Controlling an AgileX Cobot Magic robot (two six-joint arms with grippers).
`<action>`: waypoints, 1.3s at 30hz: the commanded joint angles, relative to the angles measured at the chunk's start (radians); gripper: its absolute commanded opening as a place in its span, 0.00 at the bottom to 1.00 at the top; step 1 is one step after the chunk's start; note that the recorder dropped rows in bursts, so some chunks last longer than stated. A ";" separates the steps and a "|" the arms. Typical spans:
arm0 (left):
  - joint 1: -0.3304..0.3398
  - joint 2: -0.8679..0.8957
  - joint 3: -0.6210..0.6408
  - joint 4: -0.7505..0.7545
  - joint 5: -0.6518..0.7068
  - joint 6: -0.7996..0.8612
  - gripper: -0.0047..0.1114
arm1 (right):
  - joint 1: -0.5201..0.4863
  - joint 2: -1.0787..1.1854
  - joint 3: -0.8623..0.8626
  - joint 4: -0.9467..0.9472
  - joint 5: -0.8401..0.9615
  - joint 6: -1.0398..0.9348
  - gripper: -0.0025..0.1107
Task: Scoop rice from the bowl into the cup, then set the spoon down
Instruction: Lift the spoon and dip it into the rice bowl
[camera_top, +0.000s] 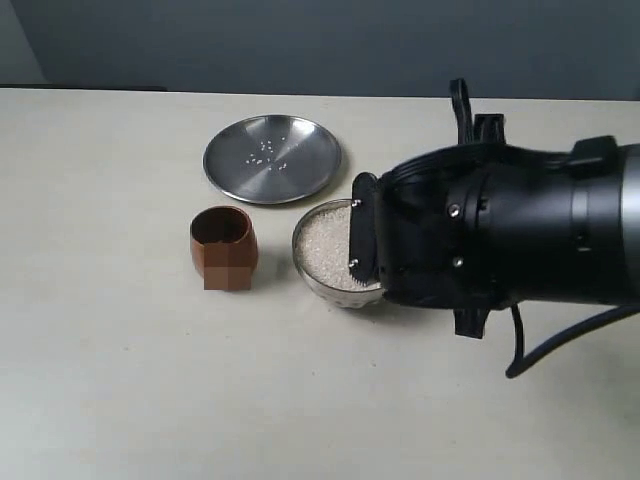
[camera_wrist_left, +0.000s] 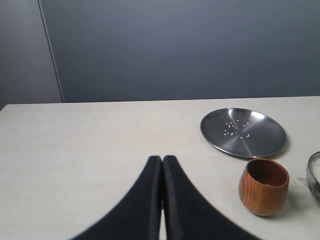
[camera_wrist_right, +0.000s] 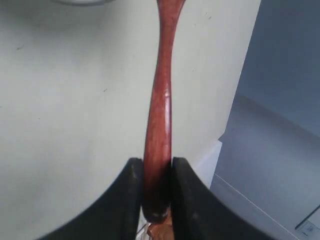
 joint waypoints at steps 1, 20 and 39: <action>0.002 0.006 -0.005 0.000 -0.002 -0.006 0.04 | 0.013 0.022 -0.008 -0.023 0.011 0.012 0.02; 0.002 0.006 -0.005 0.000 -0.002 -0.006 0.04 | 0.036 0.063 -0.008 0.109 -0.046 0.116 0.02; 0.002 0.006 -0.005 0.004 -0.002 -0.006 0.04 | 0.034 0.033 -0.008 0.191 -0.142 0.347 0.02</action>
